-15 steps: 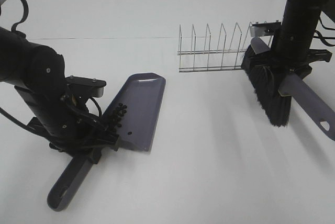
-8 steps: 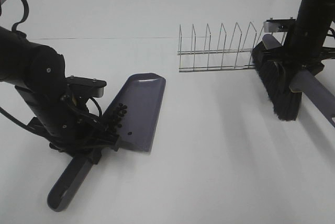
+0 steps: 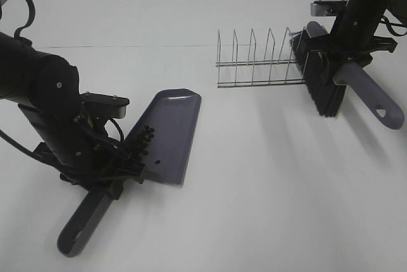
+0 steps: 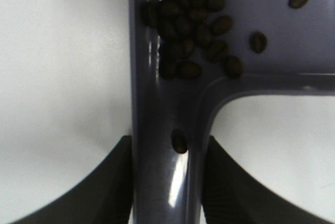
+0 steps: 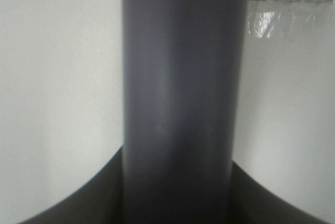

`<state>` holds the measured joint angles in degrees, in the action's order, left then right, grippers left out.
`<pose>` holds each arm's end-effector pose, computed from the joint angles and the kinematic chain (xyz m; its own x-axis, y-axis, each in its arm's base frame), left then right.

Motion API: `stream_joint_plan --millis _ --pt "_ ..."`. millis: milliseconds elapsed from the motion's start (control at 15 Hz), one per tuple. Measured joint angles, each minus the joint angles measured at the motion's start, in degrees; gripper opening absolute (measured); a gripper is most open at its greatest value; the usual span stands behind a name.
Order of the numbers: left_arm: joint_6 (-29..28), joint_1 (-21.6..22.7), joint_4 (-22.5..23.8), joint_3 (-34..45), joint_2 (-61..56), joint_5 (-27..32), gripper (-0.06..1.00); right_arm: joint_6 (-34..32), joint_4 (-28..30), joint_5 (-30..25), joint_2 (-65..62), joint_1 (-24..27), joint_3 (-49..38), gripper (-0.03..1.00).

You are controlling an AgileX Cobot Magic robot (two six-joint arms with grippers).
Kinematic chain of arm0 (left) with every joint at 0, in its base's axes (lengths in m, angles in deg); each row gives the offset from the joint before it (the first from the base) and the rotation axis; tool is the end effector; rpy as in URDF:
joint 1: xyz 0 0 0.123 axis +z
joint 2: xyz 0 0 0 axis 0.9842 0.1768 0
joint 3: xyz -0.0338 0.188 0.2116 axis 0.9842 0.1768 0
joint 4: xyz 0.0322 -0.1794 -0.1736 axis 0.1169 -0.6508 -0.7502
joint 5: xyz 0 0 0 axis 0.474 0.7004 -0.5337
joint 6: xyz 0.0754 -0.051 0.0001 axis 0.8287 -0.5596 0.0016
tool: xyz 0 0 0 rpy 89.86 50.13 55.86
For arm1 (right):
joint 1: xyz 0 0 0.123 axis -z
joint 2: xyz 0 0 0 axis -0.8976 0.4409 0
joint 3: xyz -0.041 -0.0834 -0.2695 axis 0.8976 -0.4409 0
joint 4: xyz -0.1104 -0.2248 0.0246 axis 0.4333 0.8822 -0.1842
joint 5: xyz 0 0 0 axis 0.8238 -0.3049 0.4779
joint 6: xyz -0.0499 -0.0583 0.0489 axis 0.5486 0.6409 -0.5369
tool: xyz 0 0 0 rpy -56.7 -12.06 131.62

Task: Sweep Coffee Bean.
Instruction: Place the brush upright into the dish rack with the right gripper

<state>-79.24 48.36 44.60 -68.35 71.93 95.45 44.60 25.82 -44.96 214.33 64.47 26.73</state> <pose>0.2699 -0.1745 0.0953 -0.9562 0.2850 -0.0674 0.2909 0.9507 -0.1074 0.4757 -0.0004 0.1448 -0.9992 -0.0300 -0.0245 -0.0313 0.9981 0.0528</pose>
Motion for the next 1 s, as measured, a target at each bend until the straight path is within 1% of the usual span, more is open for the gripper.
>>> stream_joint_plan --millis 267,800,1000 --pt "0.0 0.0 0.0 0.0 0.0 0.2 0.31 0.0 -0.6 -0.1 2.1 0.0 3.5 0.29" --pt "0.0 0.0 -0.2 0.0 0.0 0.6 0.31 0.0 -3.1 0.3 3.2 0.5 4.1 0.29" --pt "-0.1 0.0 -0.3 0.0 0.0 0.7 0.31 -0.1 -5.8 0.6 3.3 0.5 4.1 0.30"
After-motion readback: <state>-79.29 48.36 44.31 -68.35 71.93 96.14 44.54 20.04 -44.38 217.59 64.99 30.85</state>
